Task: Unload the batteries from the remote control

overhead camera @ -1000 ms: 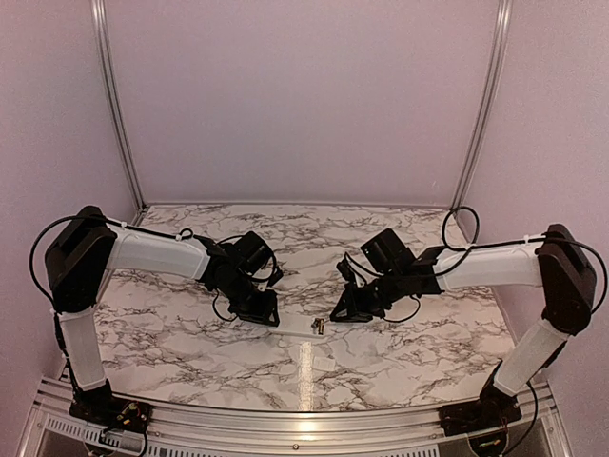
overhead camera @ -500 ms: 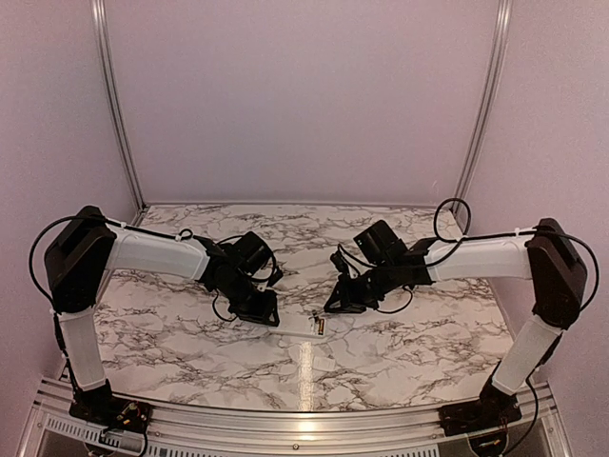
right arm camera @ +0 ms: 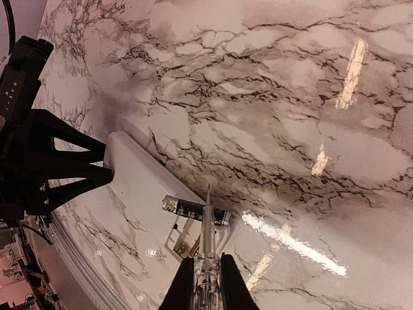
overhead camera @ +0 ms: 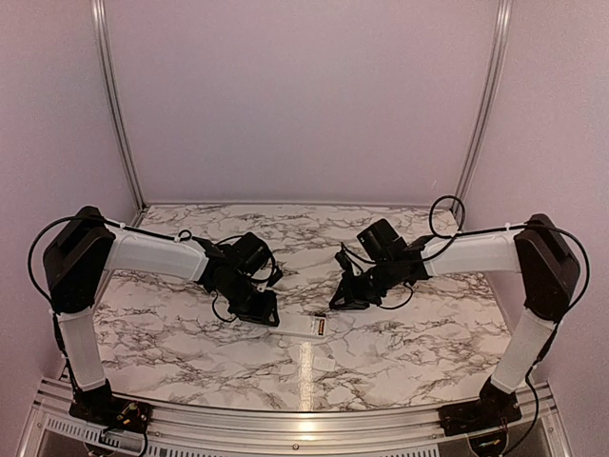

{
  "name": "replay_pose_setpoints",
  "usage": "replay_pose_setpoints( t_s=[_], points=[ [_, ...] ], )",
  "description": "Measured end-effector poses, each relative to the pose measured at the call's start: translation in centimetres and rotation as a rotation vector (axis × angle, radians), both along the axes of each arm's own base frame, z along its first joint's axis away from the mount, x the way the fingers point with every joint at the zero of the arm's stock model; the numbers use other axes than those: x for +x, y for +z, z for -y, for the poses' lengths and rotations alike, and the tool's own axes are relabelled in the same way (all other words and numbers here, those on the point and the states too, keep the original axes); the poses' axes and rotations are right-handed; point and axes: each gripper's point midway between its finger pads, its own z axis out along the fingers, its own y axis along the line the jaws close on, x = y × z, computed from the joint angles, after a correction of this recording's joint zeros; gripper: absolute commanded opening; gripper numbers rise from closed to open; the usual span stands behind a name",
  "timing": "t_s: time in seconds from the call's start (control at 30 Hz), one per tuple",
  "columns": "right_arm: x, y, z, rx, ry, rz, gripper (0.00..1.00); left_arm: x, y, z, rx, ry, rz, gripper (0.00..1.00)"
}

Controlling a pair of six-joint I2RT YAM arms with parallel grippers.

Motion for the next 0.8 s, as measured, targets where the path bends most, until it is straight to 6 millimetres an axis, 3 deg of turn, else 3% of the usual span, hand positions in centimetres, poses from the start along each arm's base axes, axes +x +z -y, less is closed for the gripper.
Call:
replay_pose_setpoints(
  t_s=[0.37,0.5,0.63,0.7,0.8],
  points=[
    [0.2,0.0,0.0,-0.010,0.007,-0.002,0.00,-0.1,0.1,0.0,-0.004,-0.004,0.011,0.29],
    [0.9,1.1,-0.2,-0.023,0.006,0.018,0.00,-0.1,0.1,0.0,-0.002,-0.007,0.013,0.30],
    [2.3,3.4,-0.7,-0.030,0.010,0.069,0.00,-0.1,0.1,0.0,-0.001,-0.011,0.015,0.33],
    [3.0,4.8,-0.9,-0.031,0.011,0.094,0.00,-0.2,0.1,-0.1,0.001,-0.014,0.015,0.41],
    [3.7,6.3,-1.0,-0.038,0.011,0.127,0.00,-0.5,0.0,-0.4,0.019,-0.024,0.012,0.63]
  ],
)
